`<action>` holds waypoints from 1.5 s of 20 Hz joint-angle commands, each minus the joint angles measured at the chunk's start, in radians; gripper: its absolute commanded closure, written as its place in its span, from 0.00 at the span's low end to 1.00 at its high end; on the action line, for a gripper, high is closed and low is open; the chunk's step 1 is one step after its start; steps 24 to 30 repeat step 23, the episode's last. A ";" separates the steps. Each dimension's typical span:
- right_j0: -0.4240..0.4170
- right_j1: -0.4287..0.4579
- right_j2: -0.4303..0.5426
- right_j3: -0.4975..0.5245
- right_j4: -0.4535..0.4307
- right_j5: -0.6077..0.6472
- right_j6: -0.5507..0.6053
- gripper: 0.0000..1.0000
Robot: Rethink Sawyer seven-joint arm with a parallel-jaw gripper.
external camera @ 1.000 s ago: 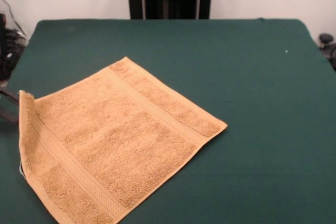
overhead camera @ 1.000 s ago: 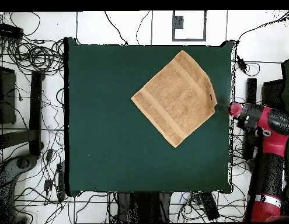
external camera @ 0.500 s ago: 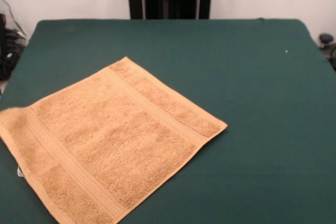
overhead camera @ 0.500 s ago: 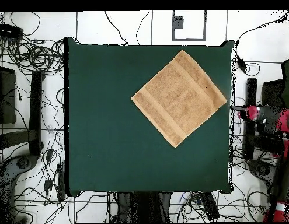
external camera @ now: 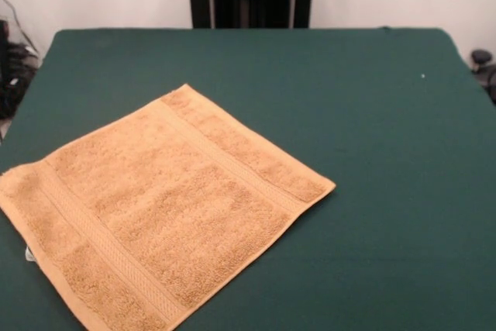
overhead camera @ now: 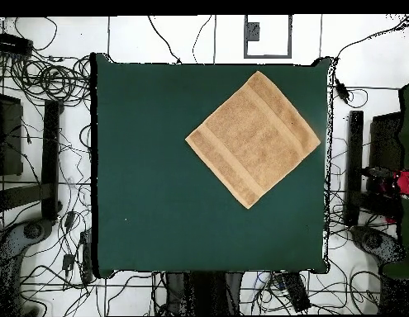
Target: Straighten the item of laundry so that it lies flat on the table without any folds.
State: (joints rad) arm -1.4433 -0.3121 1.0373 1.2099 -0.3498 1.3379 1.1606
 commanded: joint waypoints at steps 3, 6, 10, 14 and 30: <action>0.049 -0.117 0.006 0.505 0.052 -0.455 0.320 0.00; 0.058 -0.155 -0.011 0.568 0.065 -0.542 0.360 0.00; 0.078 -0.202 -0.037 0.625 0.092 -0.606 0.369 0.00; 0.095 -0.224 -0.063 0.662 0.117 -0.633 0.330 0.00; 0.137 -0.248 -0.127 0.672 0.105 -0.703 0.301 0.00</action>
